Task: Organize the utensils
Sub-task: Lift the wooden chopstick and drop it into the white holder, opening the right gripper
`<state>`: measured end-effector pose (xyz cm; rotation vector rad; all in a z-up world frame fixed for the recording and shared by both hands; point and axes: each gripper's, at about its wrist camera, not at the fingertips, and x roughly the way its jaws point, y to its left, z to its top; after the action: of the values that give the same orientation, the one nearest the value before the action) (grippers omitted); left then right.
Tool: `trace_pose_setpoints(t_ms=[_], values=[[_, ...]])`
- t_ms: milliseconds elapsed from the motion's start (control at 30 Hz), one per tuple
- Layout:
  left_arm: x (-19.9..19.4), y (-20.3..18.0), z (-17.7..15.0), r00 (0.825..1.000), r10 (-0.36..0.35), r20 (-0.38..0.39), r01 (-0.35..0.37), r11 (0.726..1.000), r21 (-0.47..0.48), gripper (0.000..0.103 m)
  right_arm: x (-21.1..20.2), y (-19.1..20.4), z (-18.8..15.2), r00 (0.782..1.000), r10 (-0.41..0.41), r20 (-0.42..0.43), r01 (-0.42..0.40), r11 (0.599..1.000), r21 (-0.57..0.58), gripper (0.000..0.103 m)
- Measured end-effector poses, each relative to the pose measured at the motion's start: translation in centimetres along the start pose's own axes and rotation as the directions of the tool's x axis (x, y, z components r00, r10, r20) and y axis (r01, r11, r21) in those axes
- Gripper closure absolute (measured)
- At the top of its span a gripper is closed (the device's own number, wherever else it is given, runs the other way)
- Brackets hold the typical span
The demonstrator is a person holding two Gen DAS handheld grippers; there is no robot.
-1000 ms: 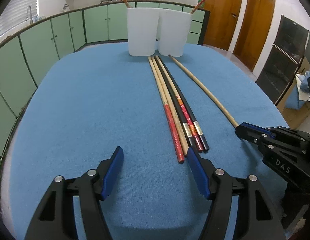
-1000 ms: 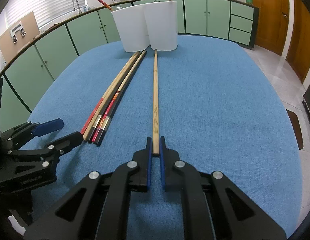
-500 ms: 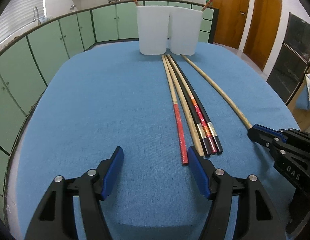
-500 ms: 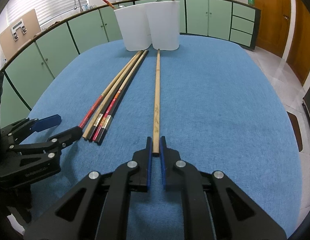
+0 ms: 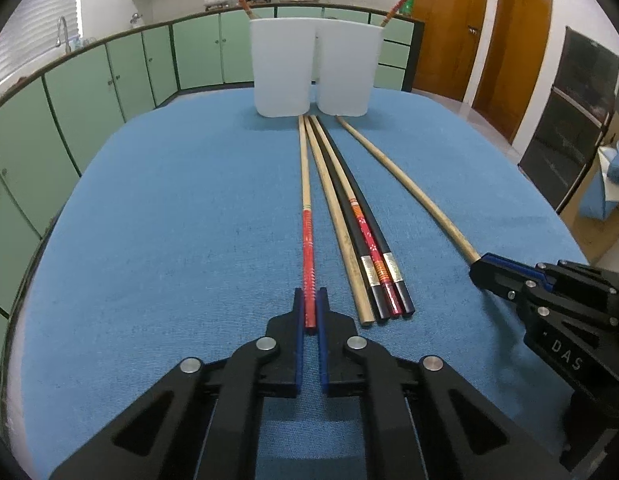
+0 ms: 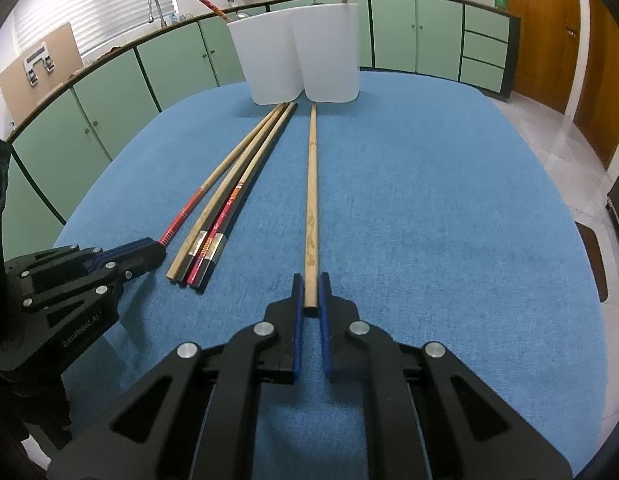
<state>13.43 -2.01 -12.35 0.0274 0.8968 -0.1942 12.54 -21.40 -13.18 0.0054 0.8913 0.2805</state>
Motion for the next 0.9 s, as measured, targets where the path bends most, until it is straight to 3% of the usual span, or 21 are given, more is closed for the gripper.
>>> trace_pose_setpoints(t_ms=[233, 433, 900], values=[[-2.6, 0.3, 0.6, 0.999, 0.001, 0.053, -0.001, 1.0, 0.0, 0.098, -2.0, 0.3, 0.6, 0.998, -0.005, 0.061, 0.006, 1.0, -0.016, 0.097], [-6.6, 0.5, 2.4, 0.989, -0.002, 0.15, 0.0, 1.0, 0.014, 0.097, -5.0, 0.3, 2.6, 0.989, 0.006, 0.147, -0.002, 1.0, -0.025, 0.097], [-13.0, 0.8, 8.3, 0.933, -0.046, 0.358, 0.03, 0.998, 0.048, 0.098, -11.8, 0.1, 9.7, 0.944, 0.06, 0.324, -0.034, 0.996, -0.086, 0.097]])
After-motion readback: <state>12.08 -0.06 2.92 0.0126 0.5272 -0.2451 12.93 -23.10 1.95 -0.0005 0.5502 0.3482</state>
